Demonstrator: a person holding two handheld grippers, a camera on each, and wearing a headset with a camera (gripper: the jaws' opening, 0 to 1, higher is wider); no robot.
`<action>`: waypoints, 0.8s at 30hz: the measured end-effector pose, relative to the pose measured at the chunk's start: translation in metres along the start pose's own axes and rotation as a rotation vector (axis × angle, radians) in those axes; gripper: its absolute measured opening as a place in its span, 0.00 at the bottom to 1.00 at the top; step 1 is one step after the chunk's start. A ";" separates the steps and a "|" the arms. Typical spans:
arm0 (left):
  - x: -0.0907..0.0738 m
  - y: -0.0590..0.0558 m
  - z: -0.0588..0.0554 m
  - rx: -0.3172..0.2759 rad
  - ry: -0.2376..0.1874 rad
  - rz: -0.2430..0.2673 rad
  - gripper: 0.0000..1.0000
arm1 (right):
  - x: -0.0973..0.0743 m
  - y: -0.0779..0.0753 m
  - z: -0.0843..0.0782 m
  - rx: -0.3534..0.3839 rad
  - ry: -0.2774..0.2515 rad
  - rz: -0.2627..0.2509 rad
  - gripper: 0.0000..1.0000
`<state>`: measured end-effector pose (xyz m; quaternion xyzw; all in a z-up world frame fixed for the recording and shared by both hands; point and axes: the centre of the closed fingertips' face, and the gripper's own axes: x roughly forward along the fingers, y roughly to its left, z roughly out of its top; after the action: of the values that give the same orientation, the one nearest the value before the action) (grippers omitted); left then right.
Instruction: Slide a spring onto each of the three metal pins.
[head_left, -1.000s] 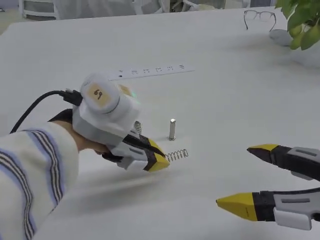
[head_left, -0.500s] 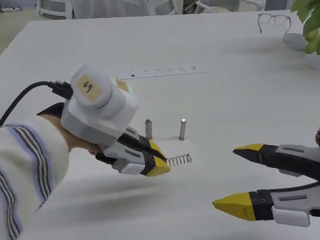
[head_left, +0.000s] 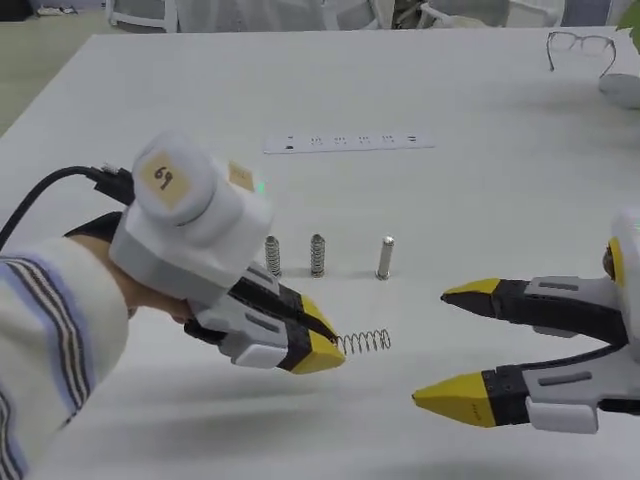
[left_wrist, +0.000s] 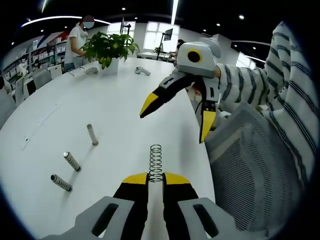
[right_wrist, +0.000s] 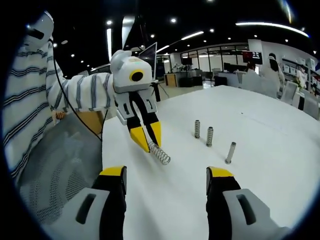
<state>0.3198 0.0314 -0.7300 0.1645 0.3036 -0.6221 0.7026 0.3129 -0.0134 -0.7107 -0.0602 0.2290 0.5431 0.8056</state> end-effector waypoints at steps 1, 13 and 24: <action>0.000 -0.001 0.000 0.001 -0.001 0.000 0.02 | 0.001 0.001 0.002 -0.003 -0.006 0.008 0.60; -0.005 -0.012 0.001 0.012 -0.056 -0.012 0.02 | 0.021 0.012 0.002 -0.026 0.017 0.116 0.39; -0.005 -0.015 0.000 0.000 -0.085 -0.007 0.02 | 0.030 0.018 0.002 -0.037 0.051 0.174 0.27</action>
<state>0.3054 0.0331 -0.7244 0.1368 0.2739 -0.6312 0.7126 0.3066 0.0197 -0.7196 -0.0689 0.2437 0.6134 0.7481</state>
